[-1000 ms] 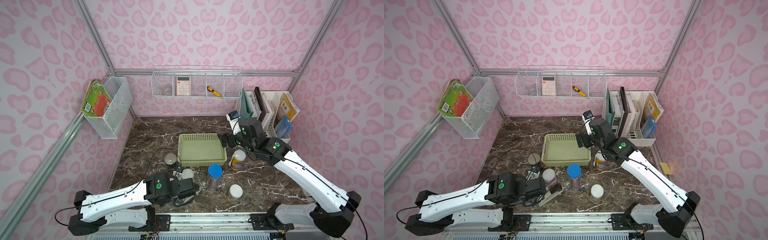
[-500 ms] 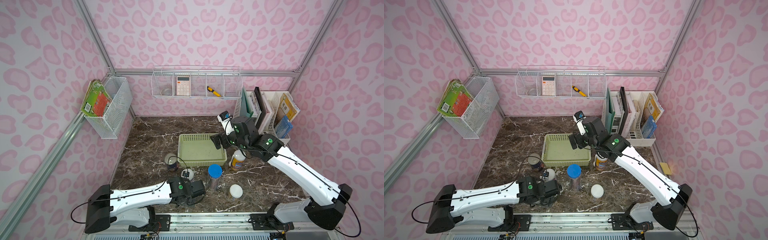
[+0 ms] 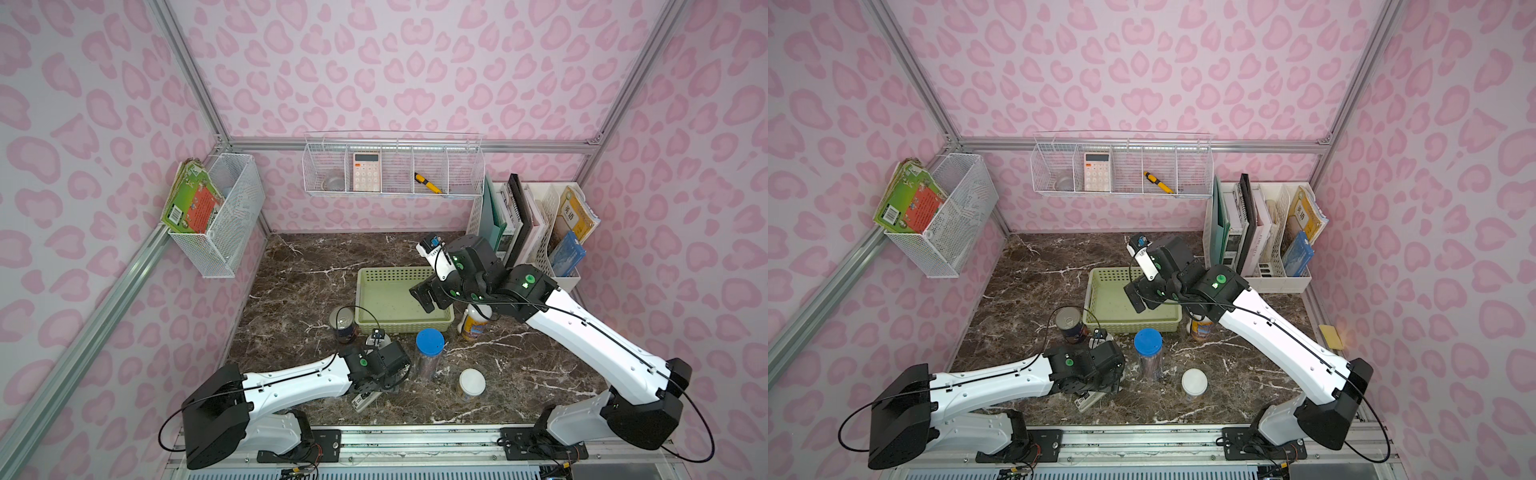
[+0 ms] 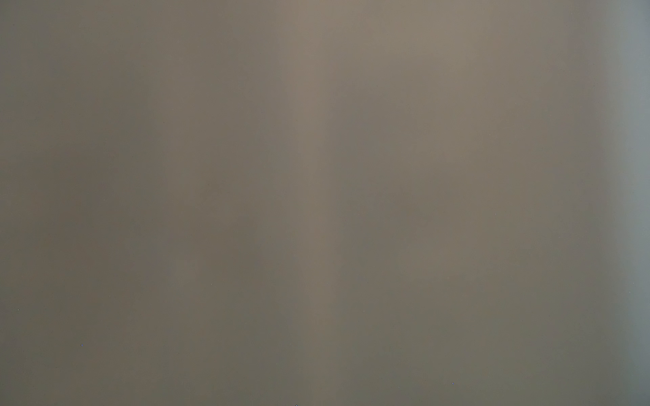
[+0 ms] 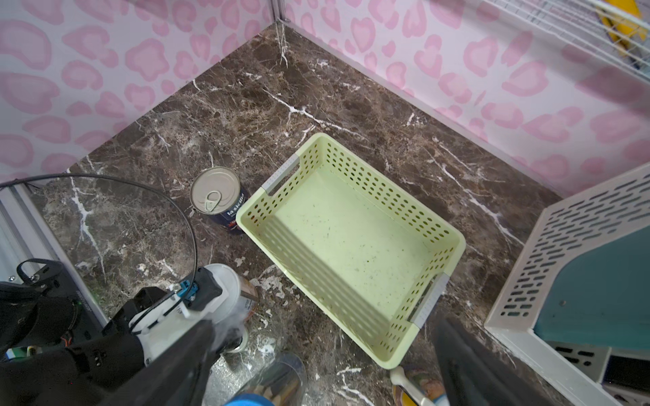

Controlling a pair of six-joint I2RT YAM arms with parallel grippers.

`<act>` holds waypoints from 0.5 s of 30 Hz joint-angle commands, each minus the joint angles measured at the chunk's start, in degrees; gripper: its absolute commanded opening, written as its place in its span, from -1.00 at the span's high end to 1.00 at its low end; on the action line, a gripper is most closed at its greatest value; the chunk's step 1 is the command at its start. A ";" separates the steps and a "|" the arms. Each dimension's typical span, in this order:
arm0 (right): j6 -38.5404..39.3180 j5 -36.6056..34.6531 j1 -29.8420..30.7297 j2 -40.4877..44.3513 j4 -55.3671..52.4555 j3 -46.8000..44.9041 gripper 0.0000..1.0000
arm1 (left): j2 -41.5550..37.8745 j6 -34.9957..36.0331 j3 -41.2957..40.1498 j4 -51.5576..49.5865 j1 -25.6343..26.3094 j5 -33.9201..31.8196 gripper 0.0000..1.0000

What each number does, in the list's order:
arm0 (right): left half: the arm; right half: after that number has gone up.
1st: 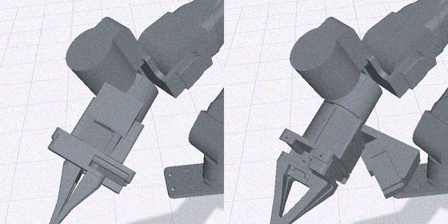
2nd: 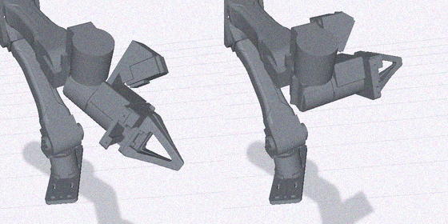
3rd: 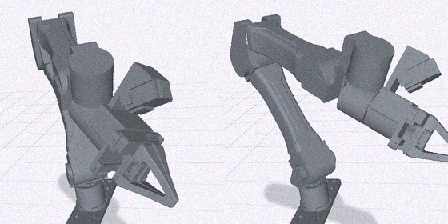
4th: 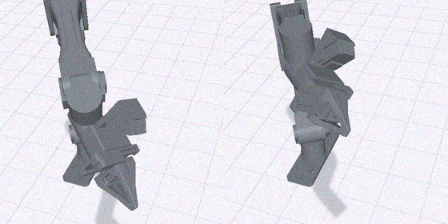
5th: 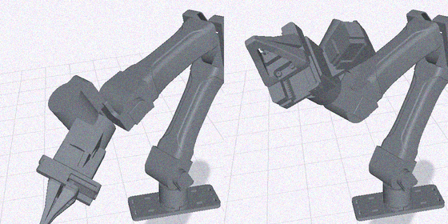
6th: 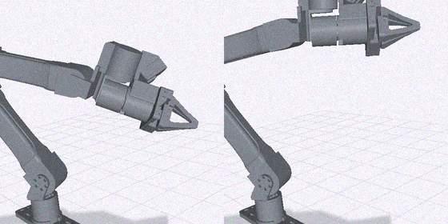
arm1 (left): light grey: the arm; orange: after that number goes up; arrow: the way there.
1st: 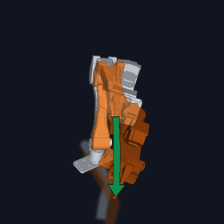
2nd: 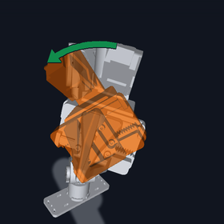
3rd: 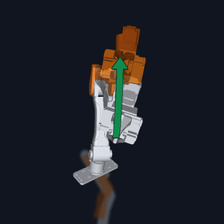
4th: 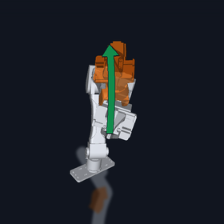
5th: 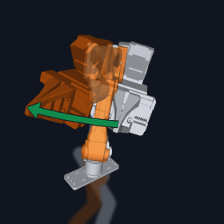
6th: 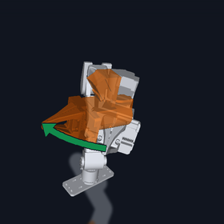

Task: Put the canned food in the basket
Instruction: Pick up the distractor from the center of the board.

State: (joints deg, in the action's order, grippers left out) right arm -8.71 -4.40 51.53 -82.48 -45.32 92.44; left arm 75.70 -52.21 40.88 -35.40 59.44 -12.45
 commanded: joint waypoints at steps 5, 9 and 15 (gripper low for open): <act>0.58 5.03 3.66 -0.32 -6.96 1.22 -0.99 | 2.10 0.03 -3.37 -3.05 -0.35 13.85 -0.52; 0.96 6.12 5.00 -1.34 -12.64 1.87 -0.99 | 1.70 -0.68 -4.62 -3.70 0.03 16.05 -0.46; 1.02 6.60 6.42 -4.19 -16.99 2.50 -0.99 | 1.02 -1.33 -5.72 -4.72 0.59 18.13 -0.44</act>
State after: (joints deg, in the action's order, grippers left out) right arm -8.08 1.30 57.54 -85.86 -58.81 94.11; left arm 75.40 -51.68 36.88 -25.74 59.79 -13.08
